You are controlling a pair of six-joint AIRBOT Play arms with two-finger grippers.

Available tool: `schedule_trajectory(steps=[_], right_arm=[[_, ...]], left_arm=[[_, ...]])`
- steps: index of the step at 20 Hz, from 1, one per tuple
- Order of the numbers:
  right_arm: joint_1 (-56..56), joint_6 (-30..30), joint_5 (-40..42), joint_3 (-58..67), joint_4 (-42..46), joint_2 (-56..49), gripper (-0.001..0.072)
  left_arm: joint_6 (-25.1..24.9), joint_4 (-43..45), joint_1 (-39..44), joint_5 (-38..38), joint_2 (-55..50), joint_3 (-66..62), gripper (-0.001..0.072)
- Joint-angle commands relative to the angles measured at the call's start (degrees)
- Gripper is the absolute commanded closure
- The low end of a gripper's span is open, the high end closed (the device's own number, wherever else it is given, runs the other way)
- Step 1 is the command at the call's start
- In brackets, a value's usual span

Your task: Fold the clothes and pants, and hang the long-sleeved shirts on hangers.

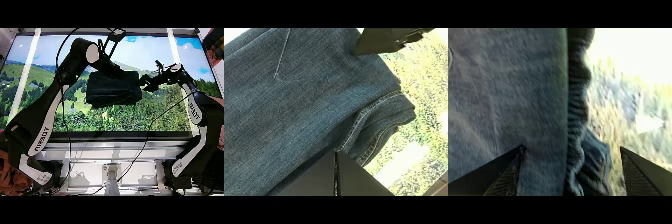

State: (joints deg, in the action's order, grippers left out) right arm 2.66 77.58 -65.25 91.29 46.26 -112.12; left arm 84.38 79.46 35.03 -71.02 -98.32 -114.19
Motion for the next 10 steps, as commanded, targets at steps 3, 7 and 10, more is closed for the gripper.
schedule_trajectory(steps=[3,7,10], right_arm=[[-1.27,7.3,3.15,-0.33,4.13,-0.5,0.0018],[-1.64,8.33,-3.82,-0.33,-0.98,-4.2,0.0018],[-4.31,5.11,-3.91,-0.33,-7.15,-5.88,0.003]], left_arm=[[-0.02,0.02,-0.02,-0.02,0.04,-0.02,0.0689],[0.0,0.0,-0.02,-0.11,0.04,-0.02,0.0689],[0.0,0.0,-0.02,-0.15,0.04,-0.02,0.0689]])
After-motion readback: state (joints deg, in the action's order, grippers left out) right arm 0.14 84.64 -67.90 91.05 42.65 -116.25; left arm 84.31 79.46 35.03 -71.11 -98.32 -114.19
